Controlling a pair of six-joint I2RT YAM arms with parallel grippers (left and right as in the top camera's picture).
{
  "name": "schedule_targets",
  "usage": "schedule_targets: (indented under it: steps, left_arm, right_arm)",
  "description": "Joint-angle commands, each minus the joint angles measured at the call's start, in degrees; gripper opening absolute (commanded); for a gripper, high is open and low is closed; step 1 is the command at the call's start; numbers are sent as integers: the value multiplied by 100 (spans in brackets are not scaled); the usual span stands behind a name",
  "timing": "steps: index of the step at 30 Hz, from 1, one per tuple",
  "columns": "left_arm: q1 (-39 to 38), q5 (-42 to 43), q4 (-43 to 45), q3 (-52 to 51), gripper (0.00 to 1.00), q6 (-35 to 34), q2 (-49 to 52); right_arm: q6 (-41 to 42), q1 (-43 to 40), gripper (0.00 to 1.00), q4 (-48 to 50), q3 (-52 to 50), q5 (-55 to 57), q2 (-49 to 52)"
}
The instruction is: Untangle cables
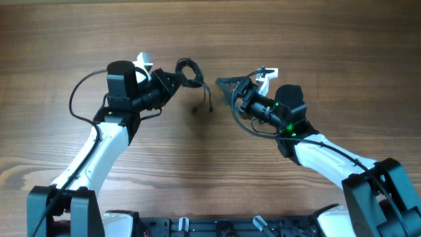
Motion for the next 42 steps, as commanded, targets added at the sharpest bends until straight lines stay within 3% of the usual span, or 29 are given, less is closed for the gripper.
schedule_targets:
  steps: [1,7,13,22,36,42]
  left_arm:
    - [26,-743,22,72,4,-2037,-52]
    - [26,-850,15,72,4,-3550,-52]
    - [24,-433,17,72,4,-4441,-52]
    - [-2,208,0,72,4,-4500,-52]
    - [-616,225,4,72,4,-4666,-52]
    - [-629,225,4,72,4,-4666,-52]
  right_arm:
    - [-2,103,100,-72,28,-472,63]
    - [133,946,100,-254,28,201,63]
    - [2549,1493,100,-1390,28,1788,72]
    - [3287,1499,100,-1370,28,2474,74]
    - [3351,1497,100,-1377,28,2876,74]
    - [3912,1497,100,-1416,28,3224,74]
